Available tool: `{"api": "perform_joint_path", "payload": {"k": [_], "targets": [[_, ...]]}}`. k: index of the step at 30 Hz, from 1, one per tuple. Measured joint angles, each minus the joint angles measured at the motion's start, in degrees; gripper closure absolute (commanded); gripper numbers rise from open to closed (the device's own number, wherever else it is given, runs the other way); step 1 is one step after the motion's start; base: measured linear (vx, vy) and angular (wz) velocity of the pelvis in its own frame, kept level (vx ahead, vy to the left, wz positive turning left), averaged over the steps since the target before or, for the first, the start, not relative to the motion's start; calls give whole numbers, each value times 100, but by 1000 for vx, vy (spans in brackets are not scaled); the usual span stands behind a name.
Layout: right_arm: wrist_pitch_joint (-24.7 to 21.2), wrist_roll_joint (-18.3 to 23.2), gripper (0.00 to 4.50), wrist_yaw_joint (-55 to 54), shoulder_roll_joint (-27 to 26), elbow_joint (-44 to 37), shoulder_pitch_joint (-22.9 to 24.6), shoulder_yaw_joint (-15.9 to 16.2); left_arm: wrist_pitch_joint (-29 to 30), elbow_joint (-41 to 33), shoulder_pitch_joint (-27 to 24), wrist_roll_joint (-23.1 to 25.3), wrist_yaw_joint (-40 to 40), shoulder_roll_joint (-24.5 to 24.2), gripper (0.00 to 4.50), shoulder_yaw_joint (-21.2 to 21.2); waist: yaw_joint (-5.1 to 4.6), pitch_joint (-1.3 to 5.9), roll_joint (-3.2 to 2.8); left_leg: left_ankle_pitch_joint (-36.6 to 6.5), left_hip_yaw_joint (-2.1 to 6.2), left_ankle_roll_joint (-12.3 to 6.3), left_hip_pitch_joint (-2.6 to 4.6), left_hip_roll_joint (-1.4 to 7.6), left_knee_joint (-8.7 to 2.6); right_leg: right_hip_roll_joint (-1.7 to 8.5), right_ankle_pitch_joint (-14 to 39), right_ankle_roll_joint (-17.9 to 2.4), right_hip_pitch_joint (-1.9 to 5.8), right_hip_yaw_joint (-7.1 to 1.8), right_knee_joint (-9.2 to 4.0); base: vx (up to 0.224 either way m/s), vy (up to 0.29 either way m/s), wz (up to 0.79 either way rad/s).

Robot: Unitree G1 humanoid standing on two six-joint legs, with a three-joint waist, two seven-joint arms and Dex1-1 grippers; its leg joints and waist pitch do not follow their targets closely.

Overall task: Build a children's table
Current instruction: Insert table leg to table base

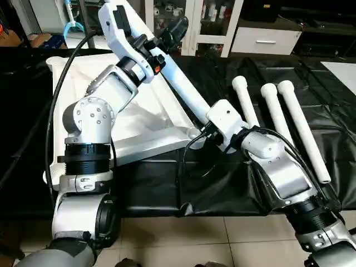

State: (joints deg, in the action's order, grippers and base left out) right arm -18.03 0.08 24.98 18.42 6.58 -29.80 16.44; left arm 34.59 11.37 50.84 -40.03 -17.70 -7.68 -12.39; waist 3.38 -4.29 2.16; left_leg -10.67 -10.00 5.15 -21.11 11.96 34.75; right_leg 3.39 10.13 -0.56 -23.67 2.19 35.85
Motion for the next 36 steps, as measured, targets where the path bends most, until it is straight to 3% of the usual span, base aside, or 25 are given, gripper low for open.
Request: {"api": "perform_joint_path", "payload": {"k": [7,22,30,33,36], "targets": [[-262,408,269,390,-33,-171,97,-201,-65,-373,-312,142,-337,-137,155,159,16,1,-3,0,1,0,-2,1,3,1,0,0,0,1,4,0,0,0],[-236,386,269,645,45,-232,94,-237,161,-673,-379,-30,-382,-287,262,87,19,5,-8,1,4,0,-2,0,9,1,0,-1,0,1,12,0,0,0],[16,243,269,545,31,-189,29,-234,179,-986,-429,-140,-226,-249,278,45,26,4,-6,1,3,0,-2,0,12,2,-1,-1,0,2,13,0,0,0],[175,147,199,441,-11,-130,-54,-238,107,-1134,-429,-141,-116,-157,281,-15,26,5,-5,1,2,0,-3,0,12,2,-1,-1,0,2,15,0,0,0],[411,-48,190,230,-70,-63,-176,-231,-236,-1292,-431,56,156,-47,283,-45,25,3,-1,1,2,0,-6,0,14,2,-1,0,-2,2,15,0,0,0]]}}
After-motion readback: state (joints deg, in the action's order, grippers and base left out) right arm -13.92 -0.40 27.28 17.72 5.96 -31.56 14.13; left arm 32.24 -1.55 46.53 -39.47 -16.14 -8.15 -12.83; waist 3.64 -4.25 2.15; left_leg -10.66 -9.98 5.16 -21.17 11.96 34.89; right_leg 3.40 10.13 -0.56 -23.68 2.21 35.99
